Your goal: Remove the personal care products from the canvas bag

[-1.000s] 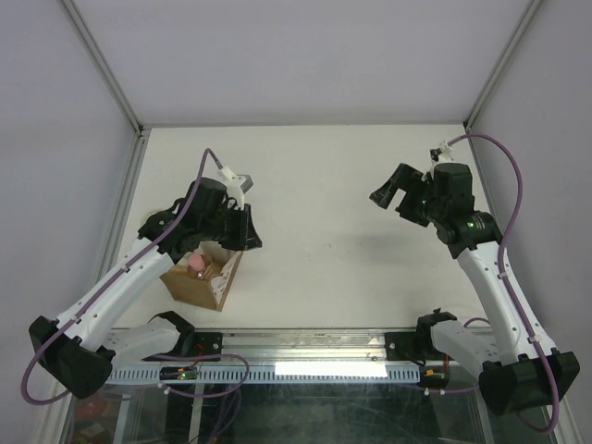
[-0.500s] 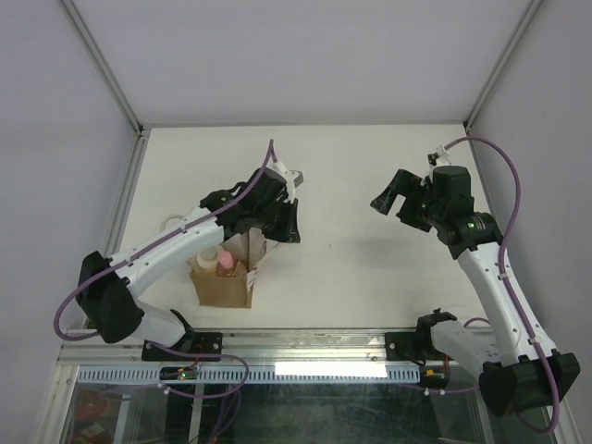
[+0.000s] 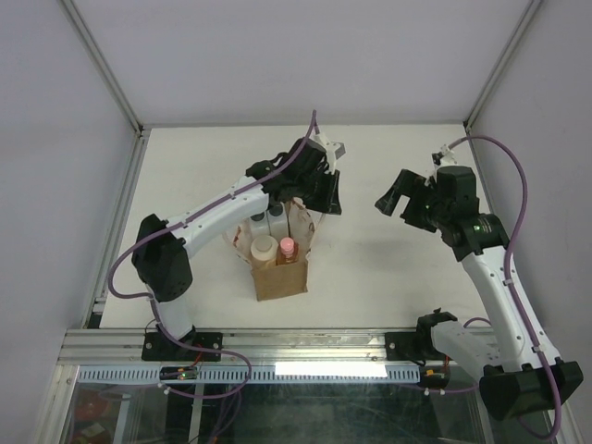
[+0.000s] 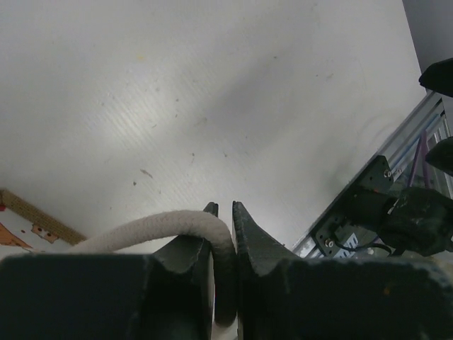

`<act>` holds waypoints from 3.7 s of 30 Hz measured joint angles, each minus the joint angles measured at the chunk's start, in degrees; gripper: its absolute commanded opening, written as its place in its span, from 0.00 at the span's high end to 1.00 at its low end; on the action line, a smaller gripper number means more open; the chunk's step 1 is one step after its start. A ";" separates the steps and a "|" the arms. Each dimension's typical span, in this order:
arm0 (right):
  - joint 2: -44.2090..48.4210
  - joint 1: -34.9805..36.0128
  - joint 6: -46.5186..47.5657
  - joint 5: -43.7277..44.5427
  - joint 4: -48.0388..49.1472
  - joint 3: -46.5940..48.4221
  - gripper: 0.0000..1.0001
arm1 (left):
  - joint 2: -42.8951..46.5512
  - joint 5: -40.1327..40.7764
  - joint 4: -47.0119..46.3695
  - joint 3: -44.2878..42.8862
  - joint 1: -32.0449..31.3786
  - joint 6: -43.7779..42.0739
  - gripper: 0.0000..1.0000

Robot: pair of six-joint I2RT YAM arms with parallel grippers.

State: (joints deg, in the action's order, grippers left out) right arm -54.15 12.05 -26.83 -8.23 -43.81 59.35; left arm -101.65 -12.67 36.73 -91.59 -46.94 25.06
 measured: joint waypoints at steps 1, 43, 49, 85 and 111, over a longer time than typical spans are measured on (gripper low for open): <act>-0.11 0.00 -0.02 0.39 0.02 0.35 0.00 | -1.27 -0.20 0.13 -1.73 0.00 -0.59 0.80; -18.75 36.46 -3.89 2.71 0.44 23.06 0.04 | 47.58 36.44 16.57 22.58 0.17 13.94 0.04; -29.94 43.56 -3.06 14.10 -9.33 29.68 0.07 | 48.70 36.83 18.71 26.71 0.17 20.92 0.05; -45.35 47.74 -4.35 20.81 -15.76 32.22 0.32 | 35.17 41.13 13.25 17.03 4.31 10.51 0.01; -44.89 47.58 -6.05 22.95 -18.64 34.36 1.00 | 46.45 38.23 12.87 23.10 4.17 16.63 0.01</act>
State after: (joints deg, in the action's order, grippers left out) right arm -99.04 59.64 -32.88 14.72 -62.46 93.71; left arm -55.20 25.56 49.60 -68.49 -42.76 41.69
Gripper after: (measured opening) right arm 0.581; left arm 0.990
